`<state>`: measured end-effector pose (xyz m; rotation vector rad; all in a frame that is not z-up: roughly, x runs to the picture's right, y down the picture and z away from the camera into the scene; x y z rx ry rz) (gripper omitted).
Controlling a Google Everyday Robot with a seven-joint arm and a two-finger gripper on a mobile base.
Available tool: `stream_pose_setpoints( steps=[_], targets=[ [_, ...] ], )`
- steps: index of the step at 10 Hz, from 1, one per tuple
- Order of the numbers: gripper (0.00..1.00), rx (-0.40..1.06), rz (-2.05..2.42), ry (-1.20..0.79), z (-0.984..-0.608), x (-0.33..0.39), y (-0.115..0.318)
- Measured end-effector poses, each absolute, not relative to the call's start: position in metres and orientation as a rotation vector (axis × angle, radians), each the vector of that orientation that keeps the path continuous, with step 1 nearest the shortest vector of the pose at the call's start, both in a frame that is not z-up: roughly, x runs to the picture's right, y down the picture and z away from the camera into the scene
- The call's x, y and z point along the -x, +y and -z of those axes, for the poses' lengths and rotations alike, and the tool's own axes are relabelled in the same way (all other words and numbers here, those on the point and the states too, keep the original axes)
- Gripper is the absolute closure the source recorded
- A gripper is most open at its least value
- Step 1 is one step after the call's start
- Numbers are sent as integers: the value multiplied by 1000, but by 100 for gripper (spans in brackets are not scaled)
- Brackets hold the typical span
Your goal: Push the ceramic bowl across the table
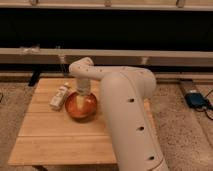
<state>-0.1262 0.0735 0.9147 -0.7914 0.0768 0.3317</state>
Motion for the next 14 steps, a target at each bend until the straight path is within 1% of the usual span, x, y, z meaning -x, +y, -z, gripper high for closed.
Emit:
stream_pose_setpoints(
  steps=[5,11,14],
  targets=[
    [20,755,-335,116,-939,97,48],
    [20,711,-364,137,-949,65,21],
    [20,686,-396,129,-949,50,9]
  ],
)
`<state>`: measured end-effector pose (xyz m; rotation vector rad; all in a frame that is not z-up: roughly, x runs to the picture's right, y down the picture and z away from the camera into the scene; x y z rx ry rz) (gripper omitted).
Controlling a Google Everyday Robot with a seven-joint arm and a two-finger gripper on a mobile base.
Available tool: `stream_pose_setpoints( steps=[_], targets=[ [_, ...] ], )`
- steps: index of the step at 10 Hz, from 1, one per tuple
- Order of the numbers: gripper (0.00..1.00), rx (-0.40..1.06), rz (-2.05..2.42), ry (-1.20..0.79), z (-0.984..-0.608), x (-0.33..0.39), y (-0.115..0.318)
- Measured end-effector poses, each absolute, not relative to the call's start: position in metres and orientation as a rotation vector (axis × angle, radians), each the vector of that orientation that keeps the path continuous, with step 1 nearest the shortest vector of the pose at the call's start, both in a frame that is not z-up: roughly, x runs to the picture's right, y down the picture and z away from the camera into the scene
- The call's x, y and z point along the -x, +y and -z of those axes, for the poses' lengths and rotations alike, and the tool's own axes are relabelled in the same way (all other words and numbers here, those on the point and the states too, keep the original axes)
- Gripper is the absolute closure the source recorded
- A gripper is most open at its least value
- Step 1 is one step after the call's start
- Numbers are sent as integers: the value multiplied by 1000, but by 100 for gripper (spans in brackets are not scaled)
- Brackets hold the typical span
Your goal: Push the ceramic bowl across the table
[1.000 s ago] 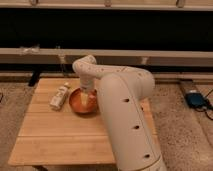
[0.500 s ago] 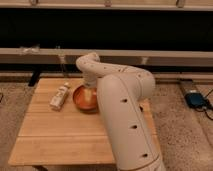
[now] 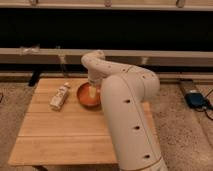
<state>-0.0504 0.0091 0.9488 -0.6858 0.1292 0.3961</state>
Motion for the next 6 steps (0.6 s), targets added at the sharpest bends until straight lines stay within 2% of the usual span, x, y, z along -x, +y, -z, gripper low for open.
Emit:
stream_pose_setpoints(
  steps=[6],
  targets=[
    [20,684,-358,5,-901,66,-38]
  ],
)
